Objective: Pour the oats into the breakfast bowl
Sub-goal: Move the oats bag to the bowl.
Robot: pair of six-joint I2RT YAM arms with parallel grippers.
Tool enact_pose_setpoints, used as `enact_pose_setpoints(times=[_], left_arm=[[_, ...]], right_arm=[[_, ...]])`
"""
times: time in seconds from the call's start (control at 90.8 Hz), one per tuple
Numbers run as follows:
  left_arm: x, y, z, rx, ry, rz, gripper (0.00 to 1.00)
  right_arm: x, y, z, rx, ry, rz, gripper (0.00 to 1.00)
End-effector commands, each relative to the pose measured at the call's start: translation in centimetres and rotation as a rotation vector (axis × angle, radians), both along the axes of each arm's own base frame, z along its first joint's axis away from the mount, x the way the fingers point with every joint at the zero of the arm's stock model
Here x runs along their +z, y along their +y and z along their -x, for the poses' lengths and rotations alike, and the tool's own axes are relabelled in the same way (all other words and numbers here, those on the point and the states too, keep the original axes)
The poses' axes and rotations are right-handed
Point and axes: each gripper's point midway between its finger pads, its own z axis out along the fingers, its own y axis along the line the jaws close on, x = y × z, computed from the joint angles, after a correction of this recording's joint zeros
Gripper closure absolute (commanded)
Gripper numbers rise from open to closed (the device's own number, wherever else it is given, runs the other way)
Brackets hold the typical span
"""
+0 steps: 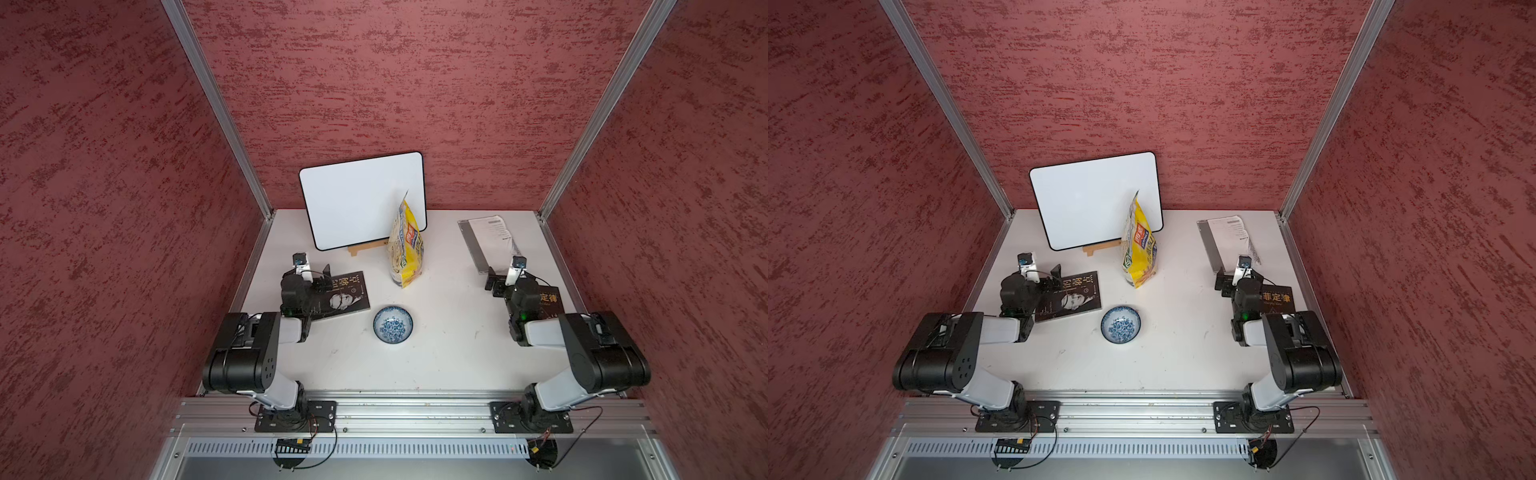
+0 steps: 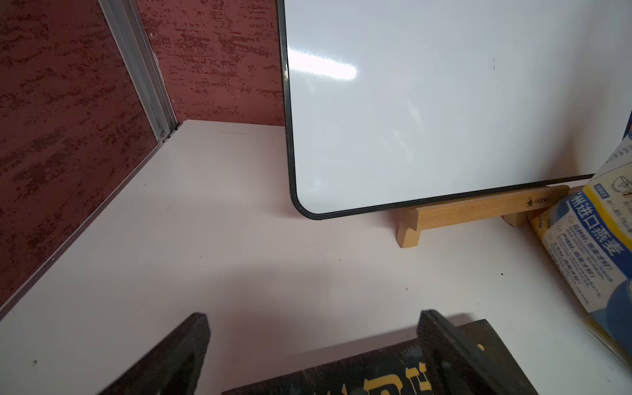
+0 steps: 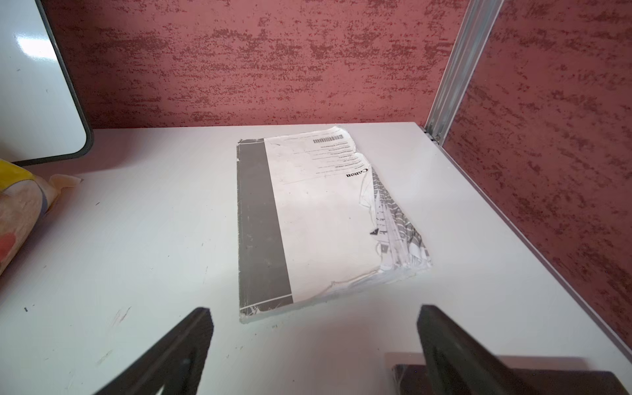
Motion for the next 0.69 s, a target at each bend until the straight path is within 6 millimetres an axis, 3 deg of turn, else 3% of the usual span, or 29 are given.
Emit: enact_pose_setpoints(times=[0.0,0.298,0.386,0.43,0.496,0.584,0.683], left_arm=[[0.8,-0.3,-0.2,-0.016,-0.023,-0.004,0.0],[0.8,-0.2,-0.2,-0.012,-0.024,-0.002,0.0],[2.5,0.1,0.3,0.018,-0.047,-0.014,0.0],[3.9,0.1,0.8,0.043,-0.047,-0.038,0.0],[7.8,-0.6,1.6,0.075,-0.11,-0.047,0.0],[15.2,-2.5,2.7,0.047,-0.243,0.142,0.0],[19.6,-5.1,3.3,-0.051,-0.153,0.371,0.0]], right_arm=[[1.0,-0.3,-0.5,-0.013,-0.028,-0.005,0.01],[1.3,-0.1,-0.4,0.0,-0.04,-0.005,0.01],[2.9,0.6,0.5,0.045,-0.054,0.002,0.01],[4.1,0.1,0.9,0.009,-0.046,-0.021,0.01],[5.4,-0.6,1.8,-0.04,0.027,-0.065,0.01],[8.0,-0.1,3.2,-0.046,0.063,-0.167,0.01],[9.7,1.1,5.0,-0.02,0.17,-0.282,0.01]])
